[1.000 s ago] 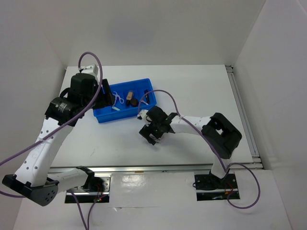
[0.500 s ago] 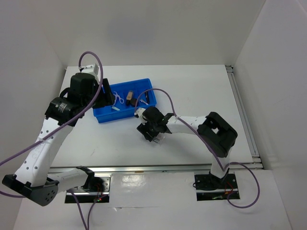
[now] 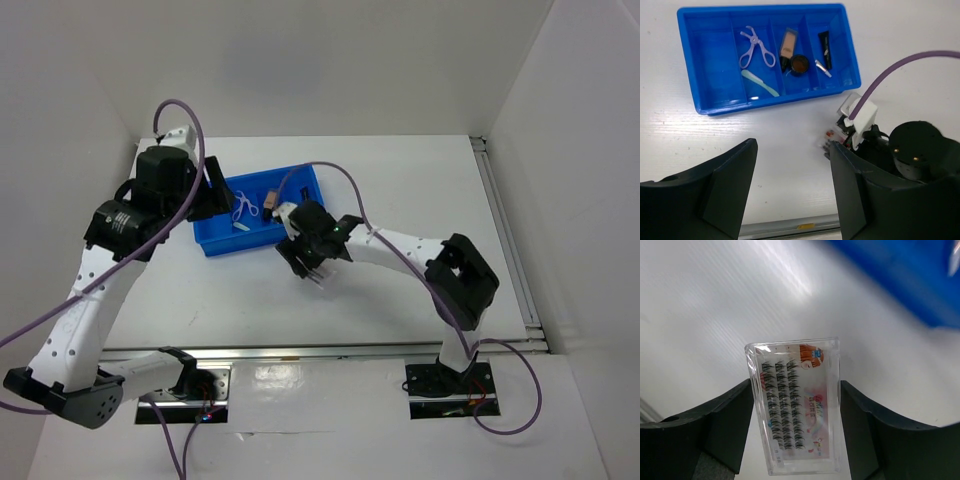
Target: Organize the makeup
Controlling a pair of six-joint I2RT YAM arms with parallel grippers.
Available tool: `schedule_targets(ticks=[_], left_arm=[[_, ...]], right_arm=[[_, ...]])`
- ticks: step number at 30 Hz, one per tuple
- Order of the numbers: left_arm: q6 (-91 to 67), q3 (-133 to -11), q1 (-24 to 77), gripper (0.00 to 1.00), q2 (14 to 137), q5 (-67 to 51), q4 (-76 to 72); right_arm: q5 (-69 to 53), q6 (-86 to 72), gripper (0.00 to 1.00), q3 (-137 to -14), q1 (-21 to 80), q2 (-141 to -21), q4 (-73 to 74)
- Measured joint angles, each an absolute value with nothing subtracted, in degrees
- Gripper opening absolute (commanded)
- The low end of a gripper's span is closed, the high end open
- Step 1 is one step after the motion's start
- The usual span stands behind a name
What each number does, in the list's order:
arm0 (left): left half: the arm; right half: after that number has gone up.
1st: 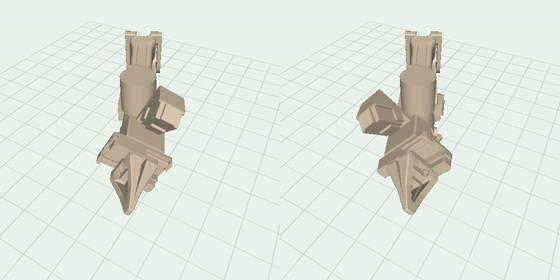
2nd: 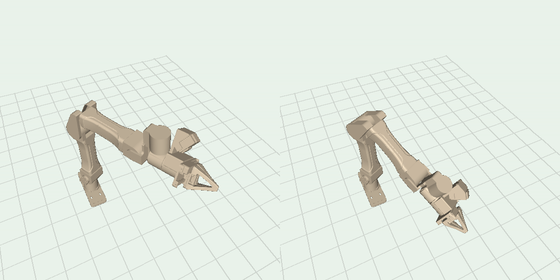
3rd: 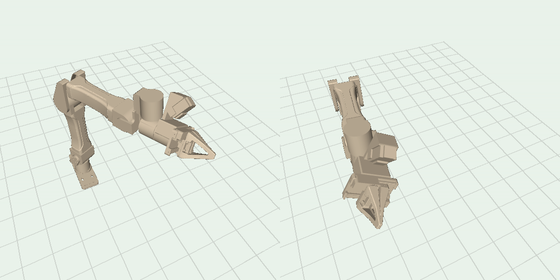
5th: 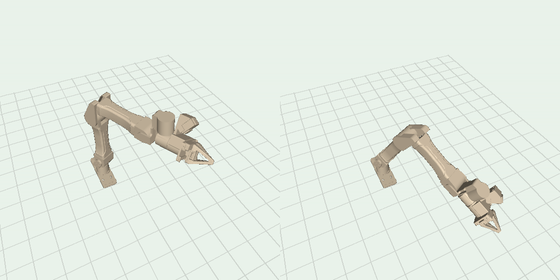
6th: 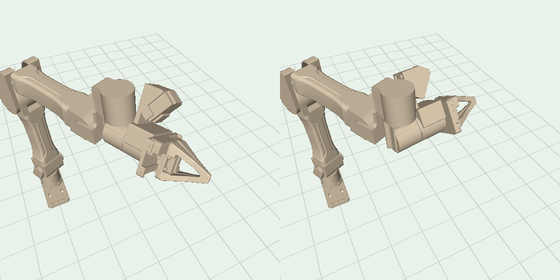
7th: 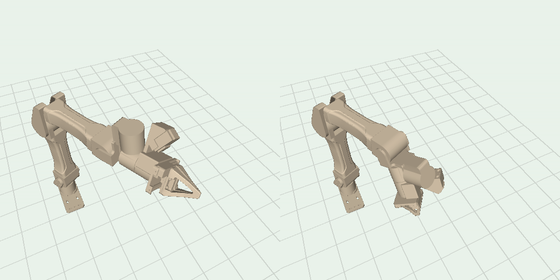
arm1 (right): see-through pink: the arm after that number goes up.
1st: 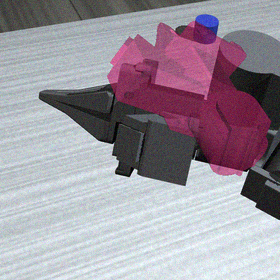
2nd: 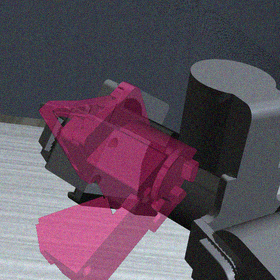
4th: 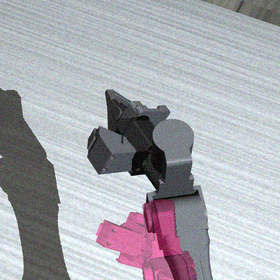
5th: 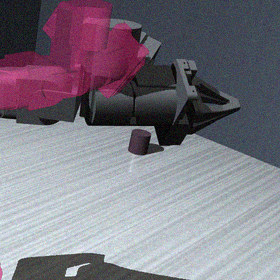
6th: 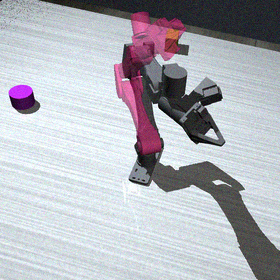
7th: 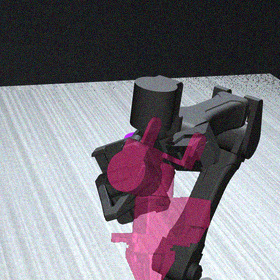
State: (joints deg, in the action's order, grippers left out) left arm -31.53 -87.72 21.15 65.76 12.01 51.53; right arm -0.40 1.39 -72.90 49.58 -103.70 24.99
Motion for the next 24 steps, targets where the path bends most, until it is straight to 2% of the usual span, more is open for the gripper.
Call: schedule_targets(ticks=[6,10,14,17,24], left_arm=[[-31.75,-97.1,20.97,0.73,66.52,11.27,53.25],[-31.75,-105.56,20.97,0.73,66.41,11.75,54.61],[-31.75,-109.51,20.97,0.73,64.55,12.62,54.46],[-31.9,-107.96,20.97,0.73,62.52,12.62,54.59],[-32.16,-103.31,20.97,0.73,62.52,12.47,55.4]], right_arm=[[-5.21,-3.14,0.55,-95.77,49.63,-106.63,25.34],[-8.93,-5.69,0.55,-113.62,49.63,-115.9,23.31],[-12.21,-8.1,0.54,-126.26,49.63,-127.09,21.23],[-13.43,-10.13,0.54,-130.54,49.63,-133.95,17.5],[-12.62,-16.16,0.54,-130.82,49.6,-141.49,8.19]])
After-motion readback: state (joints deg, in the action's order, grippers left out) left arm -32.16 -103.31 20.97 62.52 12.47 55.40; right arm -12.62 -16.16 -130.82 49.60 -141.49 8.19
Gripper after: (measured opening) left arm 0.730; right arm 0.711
